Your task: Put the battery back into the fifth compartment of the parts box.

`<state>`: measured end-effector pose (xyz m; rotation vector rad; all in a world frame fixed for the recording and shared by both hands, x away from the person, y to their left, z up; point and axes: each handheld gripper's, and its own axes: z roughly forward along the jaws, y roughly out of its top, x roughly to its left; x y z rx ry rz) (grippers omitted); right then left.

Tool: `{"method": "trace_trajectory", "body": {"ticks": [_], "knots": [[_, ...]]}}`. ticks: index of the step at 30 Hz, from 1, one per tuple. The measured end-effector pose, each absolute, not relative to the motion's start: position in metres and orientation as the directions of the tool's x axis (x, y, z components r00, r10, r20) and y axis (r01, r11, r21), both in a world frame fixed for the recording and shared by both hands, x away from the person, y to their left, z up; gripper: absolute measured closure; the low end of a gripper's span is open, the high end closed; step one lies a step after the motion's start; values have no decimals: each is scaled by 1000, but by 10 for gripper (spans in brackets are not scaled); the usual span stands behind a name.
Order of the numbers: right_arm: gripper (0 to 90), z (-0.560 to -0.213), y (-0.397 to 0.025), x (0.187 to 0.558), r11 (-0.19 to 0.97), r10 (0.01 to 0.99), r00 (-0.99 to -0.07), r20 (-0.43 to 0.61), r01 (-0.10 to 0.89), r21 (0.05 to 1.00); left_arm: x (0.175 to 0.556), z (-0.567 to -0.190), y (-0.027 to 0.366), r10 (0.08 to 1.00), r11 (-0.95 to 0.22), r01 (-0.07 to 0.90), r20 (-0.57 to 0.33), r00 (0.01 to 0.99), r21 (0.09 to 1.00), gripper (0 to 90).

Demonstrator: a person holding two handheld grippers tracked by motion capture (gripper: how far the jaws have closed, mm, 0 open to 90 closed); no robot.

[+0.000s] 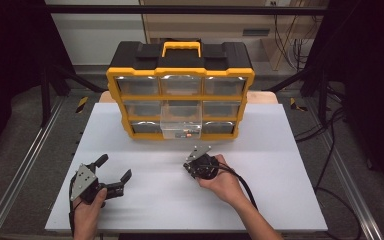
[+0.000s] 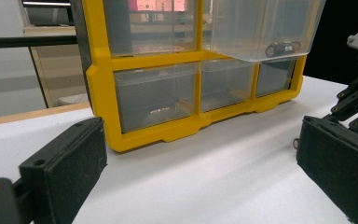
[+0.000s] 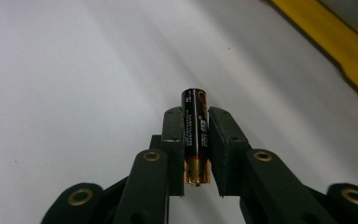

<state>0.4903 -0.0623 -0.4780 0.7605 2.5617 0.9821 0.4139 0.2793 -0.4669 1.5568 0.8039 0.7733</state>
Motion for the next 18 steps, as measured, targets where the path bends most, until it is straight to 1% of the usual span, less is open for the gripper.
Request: {"method": "trace_trajectory", "body": {"ticks": [8,18], "knots": [[769,-464,-77,484,577,614,-784,-93,365,731,414,-467,277,833,-107,77,47,552,991,16],[769,-453,-94,481,549,643,-760,-99,367,751,414,-467,279,835,-104,77,45,548,992,16]]}}
